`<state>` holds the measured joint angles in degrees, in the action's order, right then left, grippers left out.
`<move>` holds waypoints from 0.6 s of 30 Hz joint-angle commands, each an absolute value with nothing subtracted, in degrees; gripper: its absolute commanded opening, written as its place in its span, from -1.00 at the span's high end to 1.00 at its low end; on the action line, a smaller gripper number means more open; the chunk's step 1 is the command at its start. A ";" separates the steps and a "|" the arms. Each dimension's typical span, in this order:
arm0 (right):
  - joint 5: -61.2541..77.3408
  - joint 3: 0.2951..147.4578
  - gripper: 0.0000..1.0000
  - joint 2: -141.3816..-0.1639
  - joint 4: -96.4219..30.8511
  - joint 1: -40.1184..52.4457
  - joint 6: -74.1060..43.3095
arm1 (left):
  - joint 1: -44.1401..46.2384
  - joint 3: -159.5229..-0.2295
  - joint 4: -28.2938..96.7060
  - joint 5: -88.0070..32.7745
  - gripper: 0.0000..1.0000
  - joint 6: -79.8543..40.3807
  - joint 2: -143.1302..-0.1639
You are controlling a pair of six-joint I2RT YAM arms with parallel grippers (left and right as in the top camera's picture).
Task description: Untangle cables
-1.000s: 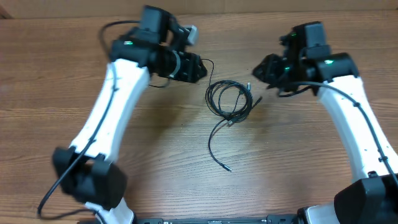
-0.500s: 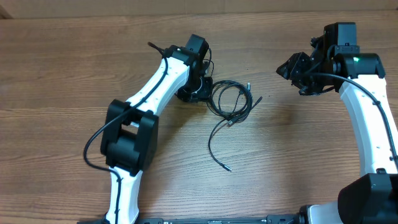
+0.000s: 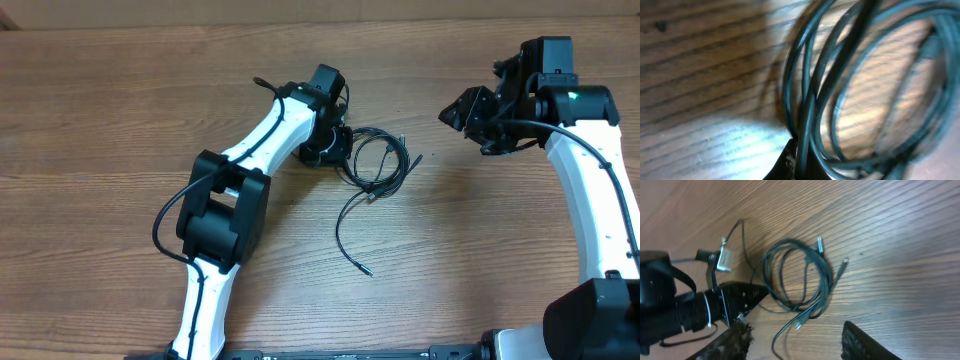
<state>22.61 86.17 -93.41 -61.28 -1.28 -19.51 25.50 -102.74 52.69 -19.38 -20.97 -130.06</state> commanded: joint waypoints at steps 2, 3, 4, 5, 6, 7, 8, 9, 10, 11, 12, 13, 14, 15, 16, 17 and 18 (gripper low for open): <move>31.83 86.63 -0.16 -93.62 -60.53 -0.47 -12.12 | 25.10 -107.66 52.42 -22.61 0.91 -17.76 -113.08; 33.76 86.63 -0.16 -93.62 -60.31 -0.10 -11.27 | 25.17 -107.81 52.40 -23.03 0.91 -17.72 -110.00; 36.14 86.63 -0.16 -93.62 -59.79 0.62 -10.35 | 25.15 -107.81 52.34 -24.49 0.92 -17.32 -106.06; 37.85 86.65 -0.16 -93.62 -59.35 1.06 -9.89 | 25.15 -107.81 52.16 -25.56 0.92 -16.47 -104.09; 39.97 86.63 -0.16 -93.62 -58.30 2.02 -9.93 | 25.10 -107.81 52.01 -26.04 0.92 -16.49 -101.21; 40.84 86.65 -0.16 -93.62 -57.67 2.61 -9.93 | 25.10 -107.81 51.92 -26.04 0.92 -16.49 -99.92; 42.06 86.65 -0.16 -93.62 -56.77 3.55 -9.96 | 25.08 -107.85 51.75 -26.02 0.91 -16.49 -98.45; 43.38 86.65 -0.16 -93.62 -55.83 4.40 -9.96 | 25.08 -107.85 51.46 -25.98 0.92 -16.49 -97.12; 44.75 86.65 -0.16 -93.62 -54.98 5.26 -9.98 | 25.08 -107.85 50.85 -26.02 0.92 -16.51 -95.83; 46.46 86.65 -0.16 -93.62 -53.87 6.17 -9.98 | 25.06 -107.85 50.33 -26.00 0.92 -16.80 -94.87; 47.44 86.65 -0.16 -93.62 -53.01 6.83 -10.13 | 24.86 -107.85 49.84 -25.96 0.92 -16.95 -94.13; 48.90 86.65 -0.16 -93.62 -51.68 8.03 -10.66 | 24.27 -107.85 49.04 -26.00 0.91 -17.47 -93.17; 49.41 86.65 -0.16 -93.62 -51.29 8.45 -10.66 | 23.88 -107.85 48.77 -25.98 0.92 -17.89 -92.77; 49.58 86.65 -0.16 -93.62 -49.56 11.05 -12.01 | 22.13 -107.90 47.94 -27.20 0.92 -18.46 -91.90; 49.12 86.65 -0.16 -93.62 -49.30 11.97 -12.21 | 21.56 -107.94 47.72 -28.01 0.92 -18.50 -91.79; 47.40 86.65 -0.17 -93.62 -49.28 13.17 -12.64 | 20.64 -108.22 47.59 -29.26 0.91 -19.11 -91.79; 44.36 86.63 -0.17 -93.62 -49.36 14.44 -13.54 | 19.86 -108.49 47.53 -30.28 0.92 -19.55 -91.79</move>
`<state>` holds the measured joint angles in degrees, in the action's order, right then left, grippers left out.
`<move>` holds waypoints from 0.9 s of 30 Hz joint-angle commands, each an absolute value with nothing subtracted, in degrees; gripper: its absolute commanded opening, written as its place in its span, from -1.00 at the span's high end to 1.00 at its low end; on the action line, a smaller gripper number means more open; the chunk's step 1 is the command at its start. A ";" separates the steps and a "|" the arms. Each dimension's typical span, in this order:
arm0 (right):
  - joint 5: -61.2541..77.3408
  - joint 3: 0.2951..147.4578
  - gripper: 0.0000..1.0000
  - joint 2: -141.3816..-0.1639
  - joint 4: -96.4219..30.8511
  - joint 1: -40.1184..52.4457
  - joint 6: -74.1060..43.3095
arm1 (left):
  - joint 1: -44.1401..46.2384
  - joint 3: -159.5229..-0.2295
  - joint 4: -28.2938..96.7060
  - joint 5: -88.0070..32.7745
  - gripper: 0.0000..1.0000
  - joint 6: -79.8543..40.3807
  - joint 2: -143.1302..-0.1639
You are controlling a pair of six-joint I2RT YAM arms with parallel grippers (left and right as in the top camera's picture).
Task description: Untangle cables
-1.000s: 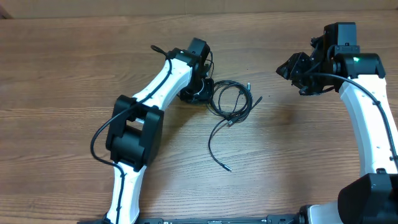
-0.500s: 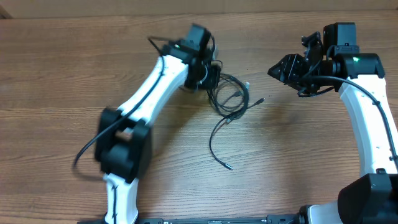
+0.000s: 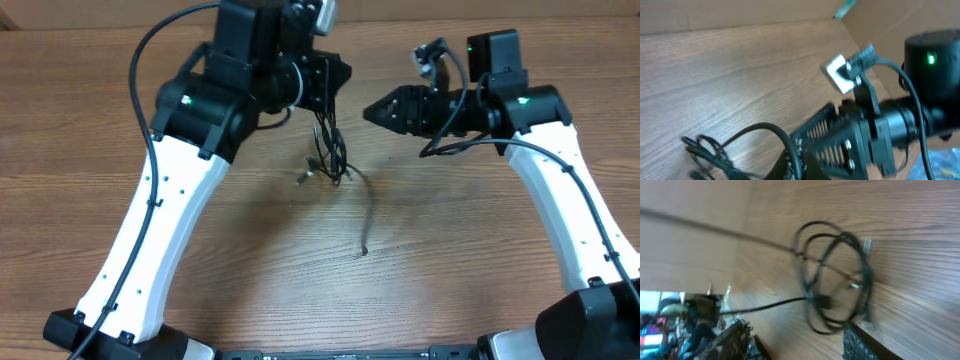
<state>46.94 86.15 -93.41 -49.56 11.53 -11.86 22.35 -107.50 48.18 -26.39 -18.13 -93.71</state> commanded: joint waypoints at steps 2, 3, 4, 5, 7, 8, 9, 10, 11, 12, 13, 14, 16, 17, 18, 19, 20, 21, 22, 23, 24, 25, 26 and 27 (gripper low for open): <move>38.48 86.46 -0.18 -93.86 -49.34 16.78 -13.91 | 18.79 -109.01 47.22 -33.06 0.92 -19.57 -91.79; 36.84 86.46 -0.18 -94.21 -49.30 17.80 -13.91 | 18.50 -109.43 47.27 -33.74 0.92 -19.75 -91.79; 34.30 86.46 -0.18 -95.42 -49.08 19.07 -13.91 | 18.26 -110.04 47.27 -34.65 0.92 -19.75 -91.79; 33.17 86.46 -0.19 -96.53 -48.75 19.57 -13.91 | 18.24 -110.61 47.37 -35.35 0.92 -19.75 -91.79; 33.04 86.46 -0.19 -98.74 -47.83 19.81 -13.91 | 18.24 -111.31 47.40 -36.80 0.92 -19.75 -91.74; 33.04 86.46 -0.18 -100.57 -46.65 19.81 -13.89 | 18.22 -111.72 47.46 -37.69 0.92 -19.75 -91.72; 33.04 86.46 -0.18 -101.43 -46.02 19.81 -13.91 | 18.24 -112.09 47.68 -38.26 0.92 -19.75 -91.70; 32.97 86.46 -0.18 -102.65 -44.88 19.81 -13.89 | 18.22 -112.68 47.97 -39.16 0.92 -19.75 -91.70; 32.38 86.46 -0.18 -103.42 -44.16 19.81 -13.93 | 18.22 -113.30 48.16 -39.83 0.92 -19.73 -91.70; 31.22 86.46 -0.18 -104.20 -43.42 19.81 -14.66 | 18.22 -113.93 48.18 -40.71 0.92 -19.75 -91.70; 30.11 86.46 -0.18 -104.57 -43.07 19.81 -15.29 | 18.22 -114.54 48.16 -41.45 0.92 -19.75 -91.70; 28.86 86.46 -0.18 -104.81 -42.72 19.81 -15.90 | 18.20 -115.31 48.16 -42.09 0.92 -19.79 -91.70; 26.39 86.46 -0.18 -105.62 -41.39 19.81 -18.41 | 17.85 -118.26 48.16 -43.62 0.92 -21.10 -91.70; 26.37 86.46 -0.18 -105.93 -40.75 19.81 -19.00 | 17.63 -119.48 48.12 -43.81 0.92 -21.89 -91.70; 26.37 86.46 -0.18 -106.02 -40.27 19.81 -19.94 | 17.56 -120.64 48.10 -44.16 0.91 -22.41 -91.70; 26.37 86.46 -0.18 -106.32 -39.44 19.81 -21.52 | 17.10 -122.89 47.97 -45.43 0.92 -23.14 -91.70; 26.35 86.46 -0.18 -106.50 -39.09 19.81 -22.24 | 16.86 -123.76 47.94 -46.04 0.92 -23.46 -91.70; 26.61 86.46 -0.18 -106.61 -38.48 19.81 -23.31 | 16.21 -125.56 47.92 -47.35 0.92 -24.36 -91.70; 26.61 86.46 -0.18 -106.61 -38.06 19.81 -23.92 | 15.68 -126.54 47.92 -48.31 0.92 -24.53 -91.70; 27.22 86.46 -0.17 -106.61 -37.21 19.81 -24.05 | 15.33 -127.31 47.90 -48.95 0.91 -25.08 -91.70; 27.81 86.46 -0.17 -106.61 -36.71 19.84 -24.05 | 15.00 -127.90 47.86 -49.50 0.92 -25.67 -91.70; 28.69 86.43 -0.18 -106.61 -35.86 19.88 -24.14 | 14.52 -128.40 47.68 -50.46 0.92 -26.63 -91.70; 28.71 86.43 -0.18 -106.65 -35.24 19.88 -24.47 | 14.20 -128.57 47.27 -51.18 0.92 -27.42 -91.70; 28.51 86.43 -0.18 -106.65 -34.65 19.88 -24.88 | 13.78 -128.68 46.44 -52.42 0.91 -28.58 -91.70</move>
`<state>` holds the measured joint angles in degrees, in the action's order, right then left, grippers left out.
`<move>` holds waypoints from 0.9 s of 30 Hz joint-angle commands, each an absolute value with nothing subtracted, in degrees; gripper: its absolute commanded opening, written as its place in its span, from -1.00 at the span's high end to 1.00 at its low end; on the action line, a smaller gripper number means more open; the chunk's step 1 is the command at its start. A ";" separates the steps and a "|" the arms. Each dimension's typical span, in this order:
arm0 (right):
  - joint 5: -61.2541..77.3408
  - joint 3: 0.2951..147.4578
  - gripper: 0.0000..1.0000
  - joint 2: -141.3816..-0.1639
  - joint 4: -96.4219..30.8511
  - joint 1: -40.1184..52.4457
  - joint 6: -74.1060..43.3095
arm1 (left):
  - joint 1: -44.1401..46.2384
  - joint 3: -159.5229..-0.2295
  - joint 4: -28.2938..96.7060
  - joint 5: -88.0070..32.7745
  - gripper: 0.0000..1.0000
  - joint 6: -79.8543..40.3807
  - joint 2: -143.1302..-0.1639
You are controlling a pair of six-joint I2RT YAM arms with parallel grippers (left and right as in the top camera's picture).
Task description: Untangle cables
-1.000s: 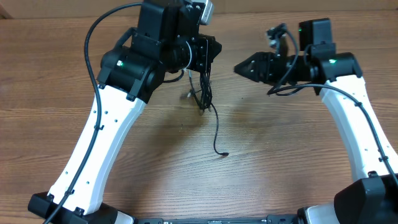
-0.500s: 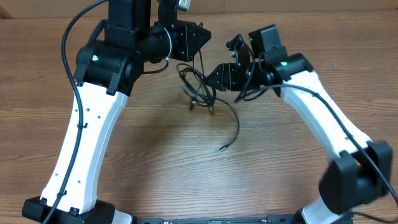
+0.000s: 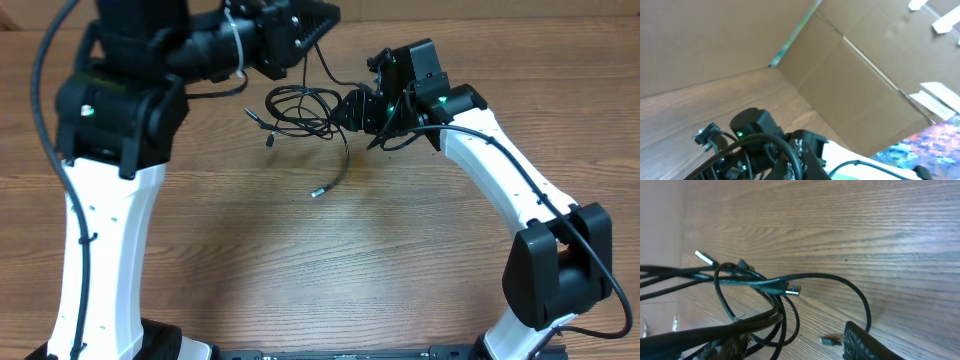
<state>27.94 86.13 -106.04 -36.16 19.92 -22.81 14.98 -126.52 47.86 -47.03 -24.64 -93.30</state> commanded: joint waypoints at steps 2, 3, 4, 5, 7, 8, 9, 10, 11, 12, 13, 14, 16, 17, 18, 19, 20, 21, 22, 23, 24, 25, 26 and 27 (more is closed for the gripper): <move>27.68 86.41 -0.18 -106.76 -33.45 19.86 -26.02 | 12.80 -128.75 42.98 -55.90 0.92 -32.10 -91.70; 26.35 86.41 -0.17 -106.89 -33.28 19.88 -27.94 | 12.43 -128.75 41.17 -57.08 0.91 -34.15 -91.70; 25.43 86.24 -0.17 -107.07 -32.80 19.88 -29.65 | 11.88 -128.75 38.61 -58.46 0.92 -36.69 -91.70; 25.43 86.19 -0.17 -107.24 -32.38 19.88 -30.24 | 11.60 -128.75 37.12 -59.05 0.92 -38.11 -91.70; 23.92 86.15 -0.16 -107.90 -31.86 19.86 -32.49 | 9.78 -128.75 29.80 -61.60 0.92 -44.45 -91.70; 22.09 86.15 -0.16 -108.18 -32.23 19.86 -34.04 | 8.56 -128.75 25.89 -62.92 0.92 -48.12 -91.70; 21.32 86.15 -0.15 -108.33 -32.62 19.84 -34.79 | 7.66 -128.75 23.33 -63.68 0.92 -50.43 -91.70; 20.25 86.15 -0.16 -108.64 -33.32 19.62 -35.75 | 6.33 -128.75 20.05 -64.53 0.92 -52.90 -91.70; 19.46 86.15 -0.16 -109.08 -34.41 19.22 -36.03 | 4.43 -128.75 16.78 -65.21 0.92 -55.86 -91.70; 19.31 86.15 -0.15 -109.34 -34.96 18.94 -36.03 | 3.97 -128.75 16.14 -65.30 0.92 -56.45 -91.70; 19.27 86.15 -0.15 -109.67 -36.27 18.35 -36.01 | 2.17 -128.75 14.55 -65.56 0.92 -58.17 -91.70; 19.25 86.15 -0.15 -109.89 -36.82 18.00 -36.01 | 1.04 -128.75 14.20 -65.52 0.92 -58.92 -91.70; 19.27 86.15 -0.15 -110.34 -39.20 16.47 -35.77 | -1.45 -128.75 13.80 -65.49 0.92 -59.53 -91.70; 19.33 86.15 -0.13 -110.39 -40.21 15.62 -34.89 | -2.90 -128.75 13.85 -65.54 0.91 -59.64 -91.70; 19.33 86.15 -0.09 -110.39 -41.28 14.87 -33.21 | -3.88 -128.75 13.87 -65.56 0.91 -59.64 -91.70; 19.35 86.15 -0.08 -110.39 -41.95 14.41 -32.45 | -4.40 -128.75 13.89 -65.54 0.92 -59.64 -91.72; 19.51 86.15 -0.07 -110.39 -43.48 13.54 -31.00 | -5.32 -128.75 13.85 -65.41 0.91 -60.03 -91.72; 19.86 86.15 -0.07 -110.39 -44.45 12.99 -29.78 | -5.82 -128.75 13.74 -65.12 0.92 -60.18 -91.72; 21.78 86.15 -0.06 -110.39 -45.19 12.45 -27.46 | -6.26 -128.75 13.47 -64.95 0.92 -60.31 -91.72; 26.72 86.24 -0.07 -110.13 -45.50 11.99 -22.81 | -6.48 -128.73 13.50 -64.99 0.92 -60.23 -91.72; 33.52 86.37 -0.08 -109.56 -45.39 11.79 -17.45 | -6.46 -128.73 14.02 -65.14 0.92 -60.01 -91.77; 37.28 86.48 -0.12 -108.92 -45.39 11.79 -14.55 | -6.28 -128.73 15.51 -65.14 0.91 -59.20 -91.81; 44.07 86.89 -0.18 -107.09 -45.36 12.36 -9.28 | -6.13 -128.73 17.63 -64.99 0.92 -58.06 -91.83; 47.29 87.20 -0.21 -106.00 -45.23 13.06 -7.20 | -6.07 -128.73 19.16 -64.51 0.92 -57.45 -91.90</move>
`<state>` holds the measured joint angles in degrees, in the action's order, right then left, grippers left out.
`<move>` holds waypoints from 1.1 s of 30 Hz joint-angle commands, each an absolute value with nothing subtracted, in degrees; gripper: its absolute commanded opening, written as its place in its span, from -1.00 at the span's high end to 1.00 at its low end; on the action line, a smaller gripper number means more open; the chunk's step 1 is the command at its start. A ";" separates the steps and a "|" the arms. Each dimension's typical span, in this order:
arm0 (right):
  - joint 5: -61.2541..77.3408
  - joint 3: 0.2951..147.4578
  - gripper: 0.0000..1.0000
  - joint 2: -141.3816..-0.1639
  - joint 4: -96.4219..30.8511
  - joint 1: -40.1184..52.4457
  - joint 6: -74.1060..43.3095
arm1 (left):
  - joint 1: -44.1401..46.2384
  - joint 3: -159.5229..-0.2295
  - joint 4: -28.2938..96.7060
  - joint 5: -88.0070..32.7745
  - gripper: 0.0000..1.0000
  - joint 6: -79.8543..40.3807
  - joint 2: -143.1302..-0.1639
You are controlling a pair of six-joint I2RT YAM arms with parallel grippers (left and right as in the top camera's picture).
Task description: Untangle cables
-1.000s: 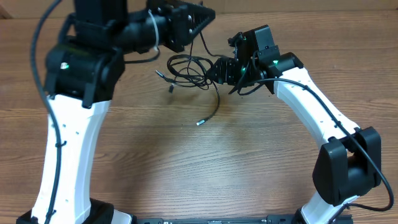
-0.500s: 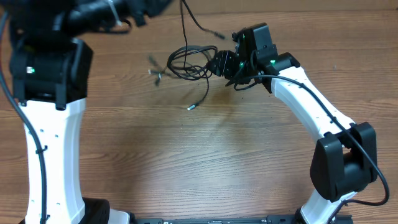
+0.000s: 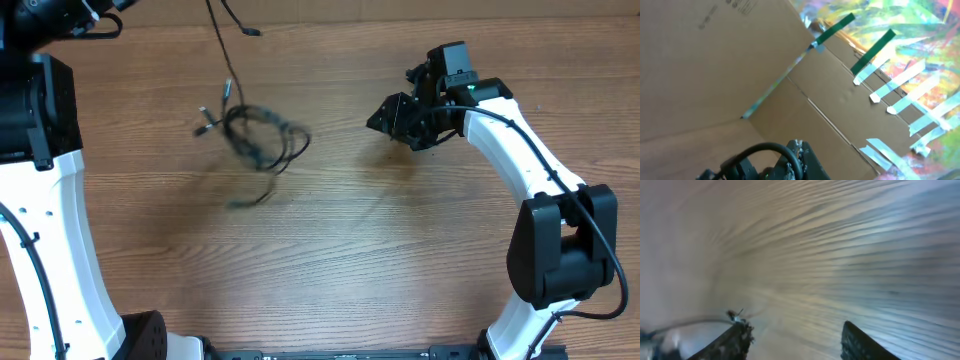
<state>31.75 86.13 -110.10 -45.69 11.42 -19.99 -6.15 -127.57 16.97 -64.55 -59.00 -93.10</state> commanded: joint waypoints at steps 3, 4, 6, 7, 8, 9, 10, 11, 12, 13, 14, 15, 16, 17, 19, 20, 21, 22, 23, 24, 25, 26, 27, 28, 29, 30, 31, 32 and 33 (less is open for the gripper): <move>51.70 87.26 -0.29 -103.96 -42.28 15.68 -6.52 | -5.93 -128.73 20.78 -63.72 0.92 -56.77 -92.23; 52.71 87.26 -0.38 -103.94 -39.97 17.12 -6.55 | -5.82 -128.73 20.78 -63.70 0.91 -56.77 -92.25; 53.82 87.18 -0.67 -104.33 -37.39 19.14 -6.35 | -5.19 -128.73 20.78 -63.70 0.92 -56.77 -92.25; 54.83 87.18 -0.77 -104.53 -36.49 19.90 -5.65 | -5.13 -128.73 20.78 -63.70 0.91 -56.77 -92.25; 56.18 87.18 -0.91 -104.62 -35.55 20.75 -4.75 | -5.04 -128.73 20.93 -63.72 0.92 -56.77 -92.25; 57.45 87.18 -0.99 -104.71 -34.57 21.54 -4.08 | -4.89 -128.73 21.26 -63.72 0.91 -56.77 -92.25; 58.06 87.18 -1.00 -104.81 -33.56 22.41 -3.99 | -4.86 -128.73 21.26 -63.81 0.92 -56.77 -92.25; 58.17 87.18 -1.00 -104.84 -32.51 23.42 -3.97 | -4.80 -128.73 21.26 -63.90 0.91 -56.77 -92.25; 58.17 87.18 -1.00 -104.92 -31.33 24.77 -3.99 | -4.80 -128.73 21.26 -63.94 0.92 -56.80 -92.25; 58.17 87.18 -1.00 -105.08 -30.61 25.58 -3.99 | -4.80 -128.73 21.26 -63.92 0.92 -56.80 -92.25; 58.17 87.18 -1.00 -105.16 -29.80 26.81 -3.99 | -4.80 -128.73 21.26 -63.92 0.91 -56.80 -92.25; 58.19 87.18 -1.00 -105.36 -29.36 27.42 -4.01 | -4.80 -128.73 21.28 -63.92 0.92 -56.80 -92.25; 58.17 87.18 -1.00 -105.47 -28.67 28.08 -4.14 | -4.80 -128.73 21.30 -63.92 0.92 -56.77 -92.25; 57.89 87.18 -1.00 -105.51 -28.14 28.42 -4.51 | -4.80 -128.73 21.56 -63.90 0.92 -56.77 -92.25; 54.89 87.18 -0.91 -105.58 -26.70 28.93 -7.11 | -4.78 -128.73 23.05 -63.68 0.91 -56.51 -92.27; 51.79 87.18 -0.84 -105.58 -26.15 29.02 -9.74 | -4.78 -128.70 23.68 -63.61 0.92 -55.99 -92.38; 46.78 87.18 -0.72 -105.58 -25.78 29.04 -13.63 | -4.69 -128.70 24.84 -63.44 0.92 -55.16 -92.51; 43.46 87.15 -0.61 -105.58 -25.69 29.04 -15.94 | -4.36 -128.70 26.13 -62.89 0.92 -54.50 -92.58; 41.47 87.15 -0.54 -105.58 -25.63 29.04 -16.82 | -4.08 -128.68 27.16 -62.39 0.91 -53.67 -92.60; 40.69 87.15 -0.36 -105.58 -25.50 29.04 -16.84 | -3.66 -128.68 28.73 -61.54 0.91 -52.01 -92.62; 40.56 87.15 -0.15 -105.58 -25.32 29.04 -17.19 | -3.18 -128.68 30.81 -60.20 0.91 -50.28 -92.62; 40.58 87.15 0.17 -105.58 -25.34 29.04 -17.74 | -2.31 -128.66 33.39 -58.15 0.91 -48.25 -92.62; 40.58 87.15 0.46 -105.58 -25.61 29.04 -17.85 | -1.65 -128.66 35.22 -56.58 0.92 -46.44 -92.68; 41.06 87.15 0.63 -105.58 -25.87 29.04 -17.87 | -1.08 -128.66 36.80 -55.13 0.92 -44.97 -92.79; 41.76 87.15 0.71 -105.56 -26.24 29.02 -17.87 | -0.93 -128.66 37.71 -54.33 0.92 -43.99 -92.92; 42.50 87.15 0.81 -105.56 -26.63 29.02 -17.85 | -0.82 -128.66 38.79 -53.43 0.91 -43.00 -93.08; 43.20 87.15 0.92 -105.56 -27.27 28.97 -17.82 | -0.71 -128.66 40.27 -52.31 0.92 -41.69 -93.36; 43.51 87.15 0.92 -105.56 -27.83 28.88 -17.82 | -0.71 -128.66 41.60 -51.55 0.92 -40.71 -93.76; 43.57 87.18 0.93 -105.54 -28.95 28.80 -17.82 | -0.71 -128.66 42.87 -50.89 0.92 -39.48 -94.17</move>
<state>42.68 86.15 -105.60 -27.68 29.23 -17.41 -0.75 -127.74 40.77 -55.48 -46.19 -93.12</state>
